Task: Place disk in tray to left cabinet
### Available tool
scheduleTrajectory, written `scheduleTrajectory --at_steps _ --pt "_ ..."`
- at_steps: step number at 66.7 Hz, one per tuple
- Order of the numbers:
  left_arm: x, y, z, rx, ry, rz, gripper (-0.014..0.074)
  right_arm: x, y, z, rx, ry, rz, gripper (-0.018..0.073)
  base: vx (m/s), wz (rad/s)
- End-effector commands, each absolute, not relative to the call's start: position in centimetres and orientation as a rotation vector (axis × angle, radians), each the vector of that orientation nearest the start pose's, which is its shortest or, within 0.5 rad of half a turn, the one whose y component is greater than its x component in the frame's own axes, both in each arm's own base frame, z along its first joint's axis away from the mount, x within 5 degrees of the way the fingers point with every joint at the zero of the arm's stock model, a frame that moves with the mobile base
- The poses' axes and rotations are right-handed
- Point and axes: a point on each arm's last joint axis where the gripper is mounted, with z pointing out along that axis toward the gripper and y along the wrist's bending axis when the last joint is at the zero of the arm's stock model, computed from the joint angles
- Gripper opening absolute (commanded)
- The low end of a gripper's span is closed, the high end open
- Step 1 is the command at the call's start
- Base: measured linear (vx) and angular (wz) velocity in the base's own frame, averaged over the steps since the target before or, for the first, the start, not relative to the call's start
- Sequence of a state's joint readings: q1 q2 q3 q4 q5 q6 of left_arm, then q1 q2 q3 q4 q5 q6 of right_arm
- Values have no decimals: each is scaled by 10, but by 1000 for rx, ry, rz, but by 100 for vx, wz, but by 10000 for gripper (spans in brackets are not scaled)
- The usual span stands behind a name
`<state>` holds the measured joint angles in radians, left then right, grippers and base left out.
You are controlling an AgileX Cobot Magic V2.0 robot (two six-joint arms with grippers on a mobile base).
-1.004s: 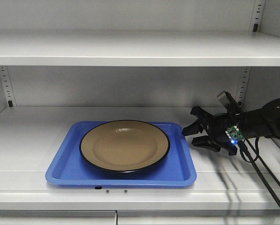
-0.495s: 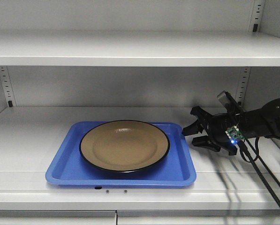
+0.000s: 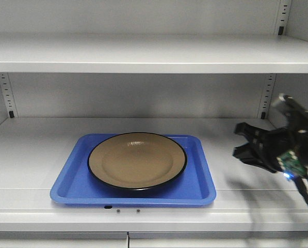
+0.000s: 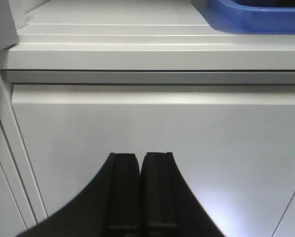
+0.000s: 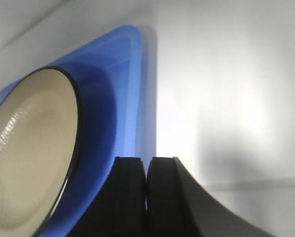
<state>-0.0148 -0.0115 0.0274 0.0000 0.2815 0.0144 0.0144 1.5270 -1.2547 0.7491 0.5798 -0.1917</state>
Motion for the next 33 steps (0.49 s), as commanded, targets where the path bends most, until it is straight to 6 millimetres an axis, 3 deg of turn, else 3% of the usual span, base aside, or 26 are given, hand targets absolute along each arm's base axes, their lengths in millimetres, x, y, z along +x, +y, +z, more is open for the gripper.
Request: scheduleTrajectory --at_steps 1,11,22,28,33 --pt "56 -1 182 19 1710 -17 -6 302 27 366 299 1997 578 32 0 0" --pt "56 -1 182 19 1710 -17 -6 232 15 355 206 1910 361 -11 0 0" --pt "56 -1 182 19 1710 -17 -6 150 10 319 69 1875 201 -8 0 0" --pt "56 -1 182 19 1710 -17 -6 116 7 297 -10 1837 107 -8 0 0" --pt "56 -1 182 19 1710 -17 -6 83 5 282 -49 1731 34 -8 0 0"
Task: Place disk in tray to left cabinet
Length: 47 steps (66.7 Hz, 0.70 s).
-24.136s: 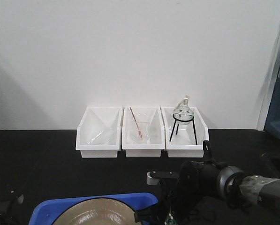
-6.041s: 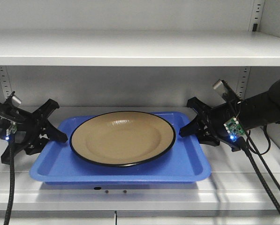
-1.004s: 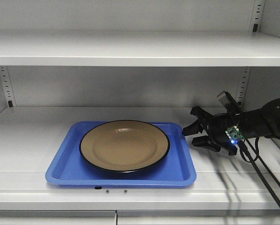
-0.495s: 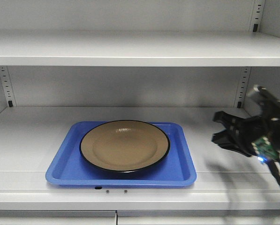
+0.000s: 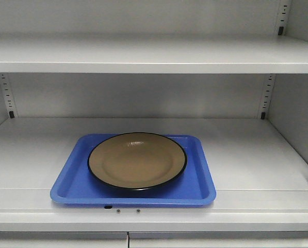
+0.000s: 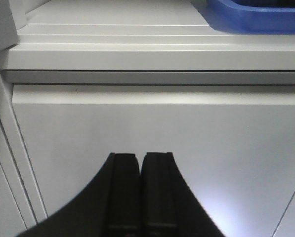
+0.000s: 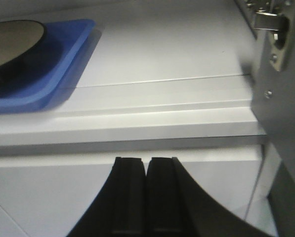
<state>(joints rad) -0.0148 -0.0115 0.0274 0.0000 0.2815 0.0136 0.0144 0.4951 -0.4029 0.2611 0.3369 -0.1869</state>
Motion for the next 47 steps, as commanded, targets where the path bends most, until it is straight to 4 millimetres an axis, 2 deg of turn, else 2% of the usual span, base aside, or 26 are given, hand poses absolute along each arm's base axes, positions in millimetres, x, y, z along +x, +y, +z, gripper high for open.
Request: scheduleTrajectory --at_steps 1,8,12,21,24,35,47 --pt "56 -1 182 19 1710 -17 -6 78 4 279 -48 1715 28 -8 0 0" --pt "56 -1 182 19 1710 -17 -6 54 1 250 1 1605 29 -6 0 0" --pt "56 -1 182 19 1710 -17 -6 48 0 231 40 1584 53 -6 0 0" --pt "56 -1 182 19 1709 -17 -6 59 0 183 97 1654 89 -5 0 0" --pt "56 -1 182 19 1711 -17 -6 59 -1 182 119 1694 92 -4 0 1" --pt "56 -1 182 19 1710 -17 -6 59 0 191 84 1597 88 -4 0 0" --pt "56 -1 182 19 1709 -17 -6 60 0 192 -3 1586 6 -2 0 0"
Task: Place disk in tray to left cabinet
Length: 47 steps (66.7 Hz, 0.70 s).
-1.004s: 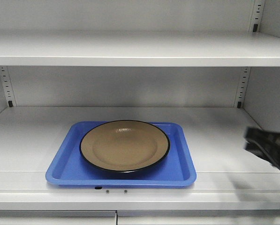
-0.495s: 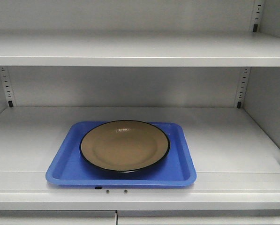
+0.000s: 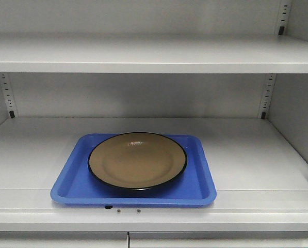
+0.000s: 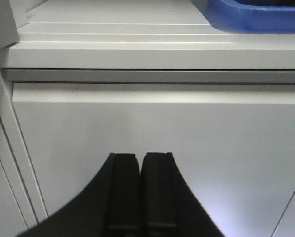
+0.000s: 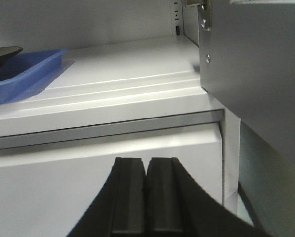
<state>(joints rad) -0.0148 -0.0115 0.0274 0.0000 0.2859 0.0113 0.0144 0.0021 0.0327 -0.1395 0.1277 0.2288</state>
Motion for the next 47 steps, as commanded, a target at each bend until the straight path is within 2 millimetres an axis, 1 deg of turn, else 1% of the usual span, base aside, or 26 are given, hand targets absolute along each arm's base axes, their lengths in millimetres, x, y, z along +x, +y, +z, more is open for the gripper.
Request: scheduleTrajectory --at_steps 1,9,47 --pt "56 -1 182 19 1709 -17 -6 60 0 192 -14 1586 -4 -2 0 0" --pt "56 -1 182 19 1709 -17 -6 60 0 192 -64 1586 -54 -2 0 0" --pt "56 -1 182 19 1709 -17 -6 60 0 192 -63 1587 -54 -1 0 0"
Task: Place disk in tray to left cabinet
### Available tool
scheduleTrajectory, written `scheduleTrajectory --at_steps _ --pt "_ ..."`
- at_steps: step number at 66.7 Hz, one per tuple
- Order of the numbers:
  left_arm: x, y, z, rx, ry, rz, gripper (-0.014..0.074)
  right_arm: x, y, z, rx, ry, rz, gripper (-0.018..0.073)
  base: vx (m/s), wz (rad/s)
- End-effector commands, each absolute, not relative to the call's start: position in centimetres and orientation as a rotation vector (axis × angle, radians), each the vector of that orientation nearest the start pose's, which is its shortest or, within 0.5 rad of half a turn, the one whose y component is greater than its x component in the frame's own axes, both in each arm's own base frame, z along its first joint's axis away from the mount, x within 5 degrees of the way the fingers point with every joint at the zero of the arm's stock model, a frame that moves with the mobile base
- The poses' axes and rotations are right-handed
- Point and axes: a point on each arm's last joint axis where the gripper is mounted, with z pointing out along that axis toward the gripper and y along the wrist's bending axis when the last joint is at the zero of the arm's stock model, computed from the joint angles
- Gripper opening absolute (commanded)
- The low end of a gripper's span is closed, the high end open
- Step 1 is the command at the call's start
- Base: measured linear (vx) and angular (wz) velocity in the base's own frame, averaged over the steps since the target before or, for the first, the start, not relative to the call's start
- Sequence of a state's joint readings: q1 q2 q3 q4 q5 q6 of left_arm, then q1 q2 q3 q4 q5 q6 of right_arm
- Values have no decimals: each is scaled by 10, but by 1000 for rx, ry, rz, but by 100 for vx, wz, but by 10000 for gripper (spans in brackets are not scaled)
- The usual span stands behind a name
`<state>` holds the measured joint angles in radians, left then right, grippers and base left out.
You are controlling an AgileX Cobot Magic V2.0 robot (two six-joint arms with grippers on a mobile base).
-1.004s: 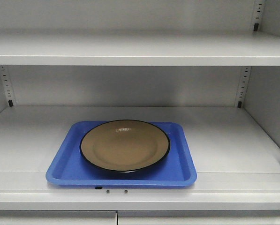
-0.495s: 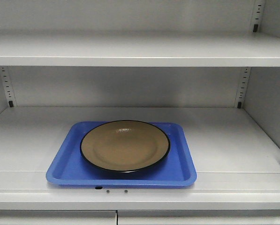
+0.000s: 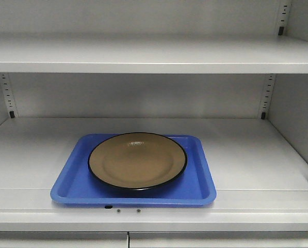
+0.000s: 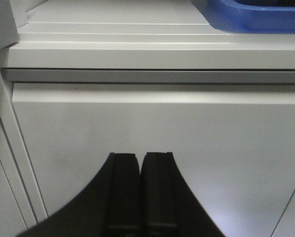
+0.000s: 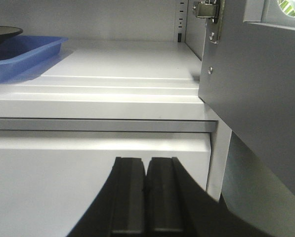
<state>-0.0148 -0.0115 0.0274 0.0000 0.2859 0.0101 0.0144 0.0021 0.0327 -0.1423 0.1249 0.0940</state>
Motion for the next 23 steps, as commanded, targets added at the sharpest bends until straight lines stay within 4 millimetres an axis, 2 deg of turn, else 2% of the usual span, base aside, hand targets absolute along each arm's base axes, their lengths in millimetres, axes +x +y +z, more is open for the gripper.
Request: scheduleTrajectory --at_steps 1,23 --pt "56 -1 182 19 1709 -17 -6 60 0 192 -63 1587 -54 -1 0 0" --pt "56 -1 182 19 1709 -17 -6 60 0 192 -63 1587 -54 -1 0 0"
